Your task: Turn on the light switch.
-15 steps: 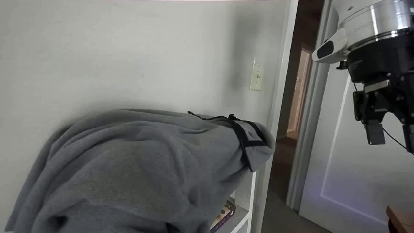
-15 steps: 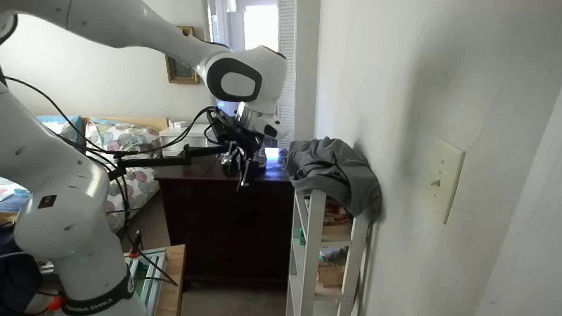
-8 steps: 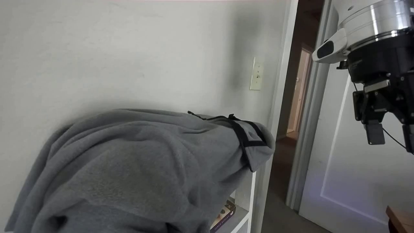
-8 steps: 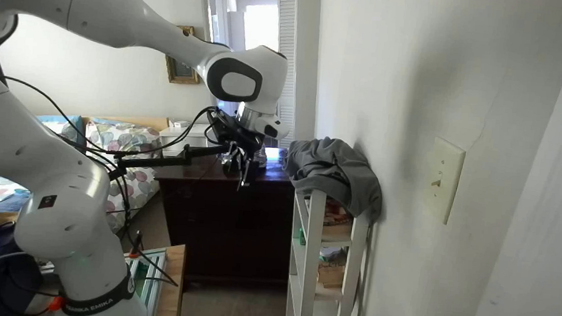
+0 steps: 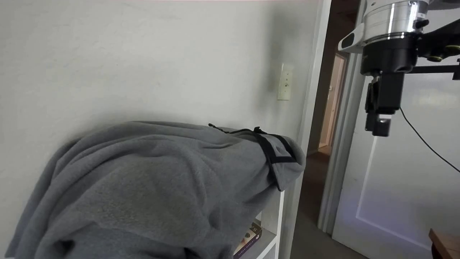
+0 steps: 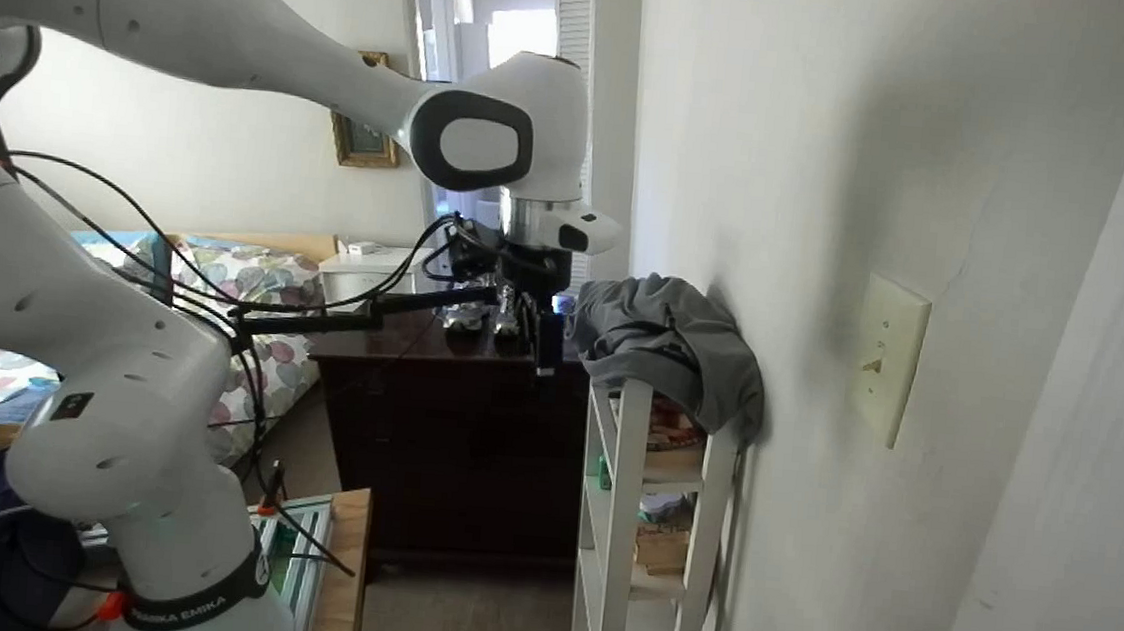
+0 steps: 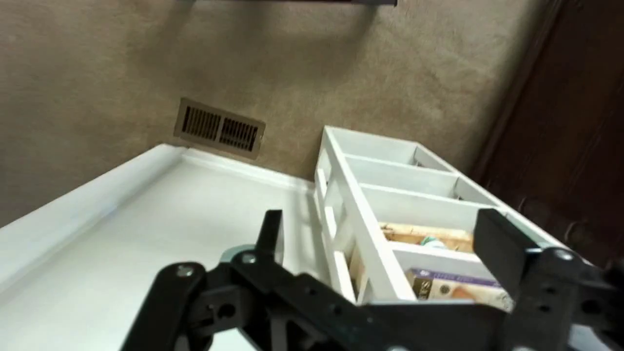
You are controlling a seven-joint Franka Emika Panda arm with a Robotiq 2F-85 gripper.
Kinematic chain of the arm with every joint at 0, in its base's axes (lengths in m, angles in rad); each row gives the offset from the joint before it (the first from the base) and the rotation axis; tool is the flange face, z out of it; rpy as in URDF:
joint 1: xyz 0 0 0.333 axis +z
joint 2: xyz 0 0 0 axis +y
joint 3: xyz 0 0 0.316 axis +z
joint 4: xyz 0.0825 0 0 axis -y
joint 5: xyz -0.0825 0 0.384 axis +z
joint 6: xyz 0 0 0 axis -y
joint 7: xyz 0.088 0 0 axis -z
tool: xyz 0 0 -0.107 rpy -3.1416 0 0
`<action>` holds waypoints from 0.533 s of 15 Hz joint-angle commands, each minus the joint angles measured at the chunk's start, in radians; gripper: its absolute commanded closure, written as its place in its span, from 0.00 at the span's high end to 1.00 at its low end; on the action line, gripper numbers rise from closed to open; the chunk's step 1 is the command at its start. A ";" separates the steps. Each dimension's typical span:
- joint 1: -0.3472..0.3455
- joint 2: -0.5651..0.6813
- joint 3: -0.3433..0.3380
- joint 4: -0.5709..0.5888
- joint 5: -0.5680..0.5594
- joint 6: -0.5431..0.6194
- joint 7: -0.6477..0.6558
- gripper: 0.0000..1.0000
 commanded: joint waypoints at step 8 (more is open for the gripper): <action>-0.164 -0.055 -0.082 -0.050 -0.192 0.440 0.003 1.00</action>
